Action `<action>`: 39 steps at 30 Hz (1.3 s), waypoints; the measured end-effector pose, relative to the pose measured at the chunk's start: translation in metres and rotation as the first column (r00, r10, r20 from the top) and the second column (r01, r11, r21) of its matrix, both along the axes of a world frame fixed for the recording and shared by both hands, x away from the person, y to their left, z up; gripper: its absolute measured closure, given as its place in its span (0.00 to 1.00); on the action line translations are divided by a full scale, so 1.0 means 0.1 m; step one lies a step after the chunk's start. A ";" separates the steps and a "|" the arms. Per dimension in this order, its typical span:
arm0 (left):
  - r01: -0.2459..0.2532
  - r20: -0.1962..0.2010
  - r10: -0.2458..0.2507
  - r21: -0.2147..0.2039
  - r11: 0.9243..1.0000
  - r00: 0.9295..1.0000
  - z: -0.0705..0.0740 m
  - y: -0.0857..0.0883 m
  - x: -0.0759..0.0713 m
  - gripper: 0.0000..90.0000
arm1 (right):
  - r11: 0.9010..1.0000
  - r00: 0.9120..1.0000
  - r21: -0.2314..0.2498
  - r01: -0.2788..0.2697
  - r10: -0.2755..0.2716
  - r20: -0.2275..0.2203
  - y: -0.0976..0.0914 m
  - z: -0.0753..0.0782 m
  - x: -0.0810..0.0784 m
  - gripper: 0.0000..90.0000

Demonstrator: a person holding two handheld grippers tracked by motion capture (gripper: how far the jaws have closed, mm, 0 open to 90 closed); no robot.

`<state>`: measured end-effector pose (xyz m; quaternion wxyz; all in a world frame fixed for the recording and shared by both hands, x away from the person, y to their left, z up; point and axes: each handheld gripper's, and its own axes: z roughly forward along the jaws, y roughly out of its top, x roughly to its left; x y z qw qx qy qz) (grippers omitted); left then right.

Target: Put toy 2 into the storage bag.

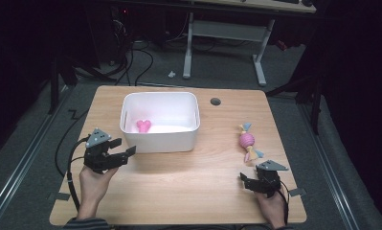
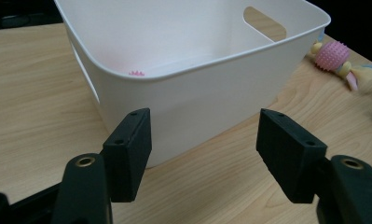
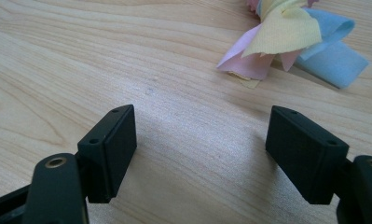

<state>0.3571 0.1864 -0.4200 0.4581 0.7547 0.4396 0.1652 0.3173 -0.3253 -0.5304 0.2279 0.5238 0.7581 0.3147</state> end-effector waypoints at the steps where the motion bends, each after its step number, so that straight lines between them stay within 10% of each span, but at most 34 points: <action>1: -0.002 -0.004 0.002 -0.001 1.000 1.000 -0.03 0.00 0.00 0.40 | 1.000 1.000 0.000 0.000 0.000 0.000 0.00 0.00 0.00 0.27; 15: -0.014 -0.055 0.011 -0.043 0.999 0.998 -0.34 0.00 -0.04 0.38 | 1.000 1.000 0.000 0.001 -0.001 0.000 0.00 0.00 0.00 0.27; 39: -0.081 -0.098 0.089 0.086 0.993 0.991 -0.87 -0.16 0.01 0.38 | 1.000 1.000 0.000 0.004 -0.004 0.002 0.00 0.00 0.00 0.28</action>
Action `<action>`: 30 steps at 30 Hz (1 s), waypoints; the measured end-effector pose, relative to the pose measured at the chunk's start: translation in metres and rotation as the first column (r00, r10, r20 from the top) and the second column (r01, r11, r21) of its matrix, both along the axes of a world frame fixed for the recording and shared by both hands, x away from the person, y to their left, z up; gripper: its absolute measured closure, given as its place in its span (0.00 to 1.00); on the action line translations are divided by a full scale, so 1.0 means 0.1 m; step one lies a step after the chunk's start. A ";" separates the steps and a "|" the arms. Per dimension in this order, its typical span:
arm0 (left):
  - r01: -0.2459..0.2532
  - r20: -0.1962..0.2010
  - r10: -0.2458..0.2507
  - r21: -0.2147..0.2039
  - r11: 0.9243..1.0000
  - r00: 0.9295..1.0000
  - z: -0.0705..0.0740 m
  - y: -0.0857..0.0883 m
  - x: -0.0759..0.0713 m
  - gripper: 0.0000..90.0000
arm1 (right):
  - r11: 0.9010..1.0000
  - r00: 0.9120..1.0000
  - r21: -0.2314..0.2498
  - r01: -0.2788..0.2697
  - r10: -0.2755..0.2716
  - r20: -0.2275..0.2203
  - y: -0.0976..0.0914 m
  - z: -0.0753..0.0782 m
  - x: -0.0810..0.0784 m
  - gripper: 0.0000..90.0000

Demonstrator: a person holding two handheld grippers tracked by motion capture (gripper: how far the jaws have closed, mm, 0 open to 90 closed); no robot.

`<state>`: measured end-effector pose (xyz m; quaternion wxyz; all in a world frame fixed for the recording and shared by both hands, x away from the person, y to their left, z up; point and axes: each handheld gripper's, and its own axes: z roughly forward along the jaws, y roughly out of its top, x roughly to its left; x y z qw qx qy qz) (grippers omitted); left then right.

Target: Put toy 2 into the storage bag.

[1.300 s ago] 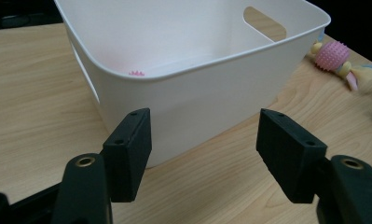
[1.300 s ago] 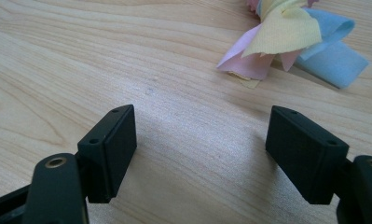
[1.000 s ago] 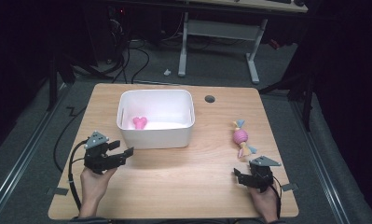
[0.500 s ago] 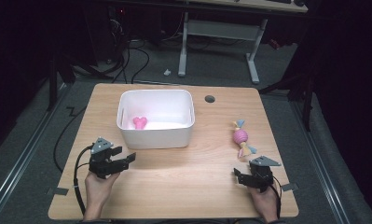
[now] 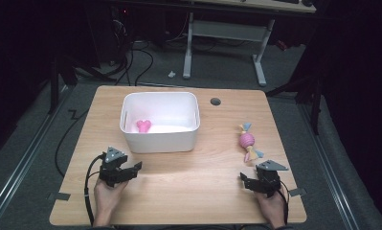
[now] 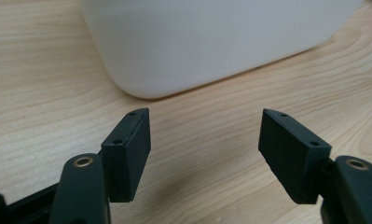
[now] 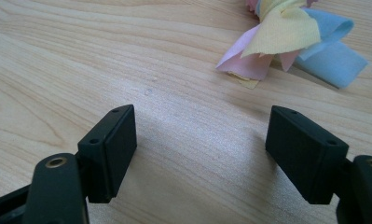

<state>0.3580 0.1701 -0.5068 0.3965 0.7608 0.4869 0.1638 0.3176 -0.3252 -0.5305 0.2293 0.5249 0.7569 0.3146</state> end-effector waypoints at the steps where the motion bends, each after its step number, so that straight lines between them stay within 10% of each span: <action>1: -0.003 -0.001 0.003 0.008 1.000 1.000 -0.01 0.00 0.00 0.38 | 1.000 1.000 0.000 0.000 0.000 0.000 0.00 0.00 0.00 0.27; 30: -0.038 -0.004 0.038 0.114 0.993 0.999 -0.26 -0.11 0.15 0.36 | 1.000 1.000 0.004 -0.001 0.001 -0.003 0.00 0.00 0.01 0.28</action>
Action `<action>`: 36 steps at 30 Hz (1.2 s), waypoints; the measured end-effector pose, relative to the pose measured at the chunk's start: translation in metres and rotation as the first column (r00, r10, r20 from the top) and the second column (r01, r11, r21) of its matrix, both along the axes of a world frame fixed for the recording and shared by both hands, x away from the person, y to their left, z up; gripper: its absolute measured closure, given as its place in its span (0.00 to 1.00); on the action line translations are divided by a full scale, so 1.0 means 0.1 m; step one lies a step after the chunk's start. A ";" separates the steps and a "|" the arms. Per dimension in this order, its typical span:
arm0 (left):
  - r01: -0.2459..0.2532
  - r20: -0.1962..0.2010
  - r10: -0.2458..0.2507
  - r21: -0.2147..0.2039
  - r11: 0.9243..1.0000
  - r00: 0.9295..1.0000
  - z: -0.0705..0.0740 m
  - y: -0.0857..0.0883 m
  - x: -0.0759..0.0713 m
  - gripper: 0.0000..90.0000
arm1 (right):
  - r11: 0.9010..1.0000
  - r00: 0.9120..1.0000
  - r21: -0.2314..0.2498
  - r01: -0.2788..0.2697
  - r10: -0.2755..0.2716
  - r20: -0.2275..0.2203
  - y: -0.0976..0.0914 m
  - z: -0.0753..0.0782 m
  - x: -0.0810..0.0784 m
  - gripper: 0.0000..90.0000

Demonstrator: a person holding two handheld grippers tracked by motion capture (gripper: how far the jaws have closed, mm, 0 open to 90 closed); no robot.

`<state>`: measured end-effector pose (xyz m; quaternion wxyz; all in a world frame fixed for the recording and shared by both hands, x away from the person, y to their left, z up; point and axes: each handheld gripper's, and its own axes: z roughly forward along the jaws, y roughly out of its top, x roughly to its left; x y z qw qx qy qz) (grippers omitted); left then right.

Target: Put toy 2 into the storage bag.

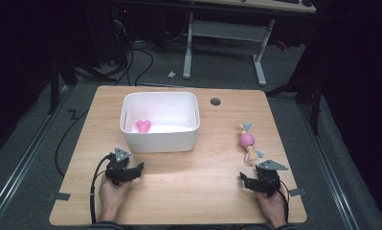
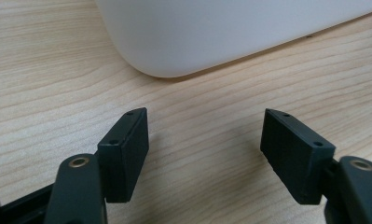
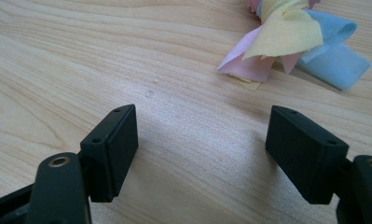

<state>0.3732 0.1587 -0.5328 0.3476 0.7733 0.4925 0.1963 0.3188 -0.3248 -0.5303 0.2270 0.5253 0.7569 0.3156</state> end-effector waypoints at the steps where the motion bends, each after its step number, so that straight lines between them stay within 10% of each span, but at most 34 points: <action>1: 0.000 0.002 0.000 0.000 1.000 1.000 0.00 0.00 0.00 0.36 | 1.000 1.000 0.000 -0.003 0.003 -0.001 0.00 0.00 0.00 0.28; 15: 0.002 0.027 -0.003 0.015 1.000 1.000 -0.03 -0.01 0.00 0.34 | 0.999 0.998 0.003 -0.048 0.048 -0.038 -0.01 0.09 -0.02 0.31; 36: 0.005 0.025 -0.006 0.015 1.000 1.000 -0.03 -0.02 0.01 0.31 | 0.999 0.999 -0.017 -0.035 0.036 0.025 -0.13 0.73 0.20 0.39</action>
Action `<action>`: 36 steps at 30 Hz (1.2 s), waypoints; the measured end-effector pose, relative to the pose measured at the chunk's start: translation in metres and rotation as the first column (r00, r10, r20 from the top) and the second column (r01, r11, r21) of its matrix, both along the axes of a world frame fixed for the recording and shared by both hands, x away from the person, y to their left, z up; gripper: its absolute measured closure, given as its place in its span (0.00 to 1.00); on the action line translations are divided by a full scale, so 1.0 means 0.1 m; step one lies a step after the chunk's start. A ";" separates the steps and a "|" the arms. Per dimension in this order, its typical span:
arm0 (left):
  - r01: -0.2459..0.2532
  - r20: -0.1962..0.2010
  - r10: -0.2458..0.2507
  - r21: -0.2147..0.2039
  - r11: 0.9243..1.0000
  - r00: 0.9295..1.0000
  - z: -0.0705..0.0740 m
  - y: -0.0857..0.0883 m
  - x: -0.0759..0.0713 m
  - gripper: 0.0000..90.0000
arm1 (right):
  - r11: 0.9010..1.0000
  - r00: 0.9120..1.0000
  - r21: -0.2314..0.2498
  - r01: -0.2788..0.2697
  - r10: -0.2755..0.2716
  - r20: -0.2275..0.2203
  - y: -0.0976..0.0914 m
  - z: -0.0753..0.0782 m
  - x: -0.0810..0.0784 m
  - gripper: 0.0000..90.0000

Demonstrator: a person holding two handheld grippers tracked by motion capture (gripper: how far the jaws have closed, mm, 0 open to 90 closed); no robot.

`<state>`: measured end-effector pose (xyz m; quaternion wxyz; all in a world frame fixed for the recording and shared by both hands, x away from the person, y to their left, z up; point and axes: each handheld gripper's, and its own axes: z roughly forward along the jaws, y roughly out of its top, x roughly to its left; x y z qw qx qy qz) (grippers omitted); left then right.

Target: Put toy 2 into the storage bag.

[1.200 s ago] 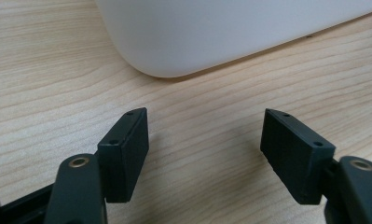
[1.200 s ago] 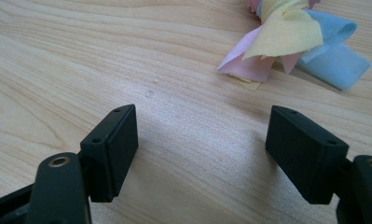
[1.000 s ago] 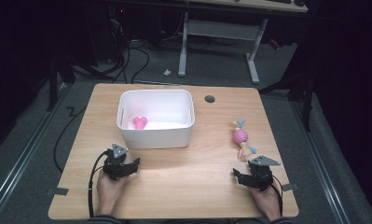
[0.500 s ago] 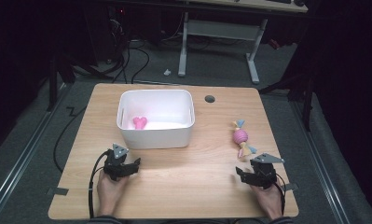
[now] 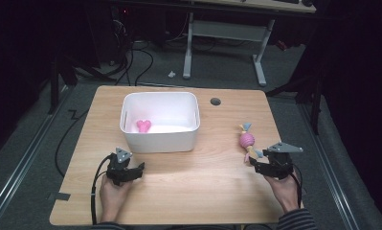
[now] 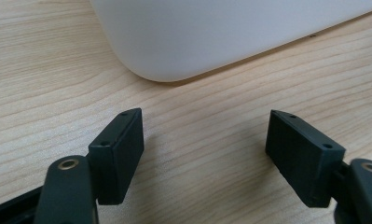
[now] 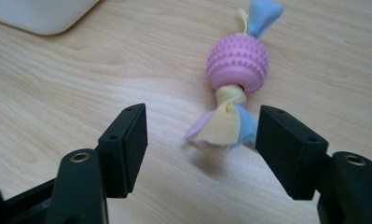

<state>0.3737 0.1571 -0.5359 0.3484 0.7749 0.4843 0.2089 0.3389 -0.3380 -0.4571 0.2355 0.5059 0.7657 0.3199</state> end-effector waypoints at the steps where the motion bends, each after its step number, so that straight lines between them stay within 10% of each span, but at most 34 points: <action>1: 0.000 0.000 0.000 0.000 1.000 1.000 0.00 0.00 0.00 0.31 | 1.000 1.000 -0.001 -0.002 0.002 -0.011 0.00 0.02 0.05 0.39; 25: -0.011 -0.001 0.011 0.004 1.000 1.000 0.00 0.00 0.00 0.29 | 0.987 0.973 -0.159 -0.005 -0.031 -0.229 0.13 0.26 0.99 0.36; 36: -0.010 -0.002 0.010 0.005 1.000 1.000 0.00 0.00 0.00 0.29 | 0.980 0.938 -0.198 -0.011 -0.058 -0.342 0.19 0.10 1.31 0.29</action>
